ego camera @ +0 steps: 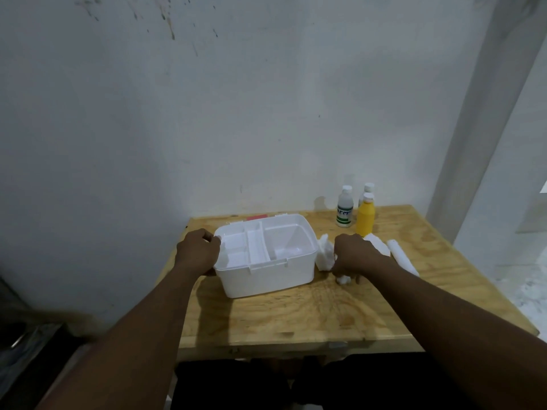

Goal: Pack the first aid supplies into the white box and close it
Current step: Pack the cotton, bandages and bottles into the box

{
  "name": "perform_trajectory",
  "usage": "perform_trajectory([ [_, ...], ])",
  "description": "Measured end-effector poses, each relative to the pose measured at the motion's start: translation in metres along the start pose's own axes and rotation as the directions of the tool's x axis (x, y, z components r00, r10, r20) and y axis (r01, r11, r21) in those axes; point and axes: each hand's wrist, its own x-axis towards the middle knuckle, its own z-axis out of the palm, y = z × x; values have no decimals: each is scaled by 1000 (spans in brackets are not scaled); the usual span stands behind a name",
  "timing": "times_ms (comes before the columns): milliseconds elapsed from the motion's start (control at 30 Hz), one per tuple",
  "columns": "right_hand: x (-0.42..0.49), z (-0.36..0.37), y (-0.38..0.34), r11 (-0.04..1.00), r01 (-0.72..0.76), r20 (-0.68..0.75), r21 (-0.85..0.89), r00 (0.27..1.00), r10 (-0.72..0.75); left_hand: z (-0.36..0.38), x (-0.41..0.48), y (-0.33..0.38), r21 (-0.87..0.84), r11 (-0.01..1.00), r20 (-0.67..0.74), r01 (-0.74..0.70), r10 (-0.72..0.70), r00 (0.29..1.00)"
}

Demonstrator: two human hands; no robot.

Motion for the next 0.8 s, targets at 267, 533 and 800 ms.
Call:
perform_trajectory([
  [267, -4, -2, -1, 997, -24, 63, 74, 998, 19, 3, 1, -1, 1, 1000, -17, -10, 10, 1000],
  [533, 3, -26, 10, 998, 37, -98, 58, 995, -32, 4, 2, 0, 41, 999, -22, -3, 4, 1000],
  [800, 2, -11, 15, 983, 110, -144, 148, 986, -88, 5, 2, 0, 64, 998, -34, -13, 15, 999],
])
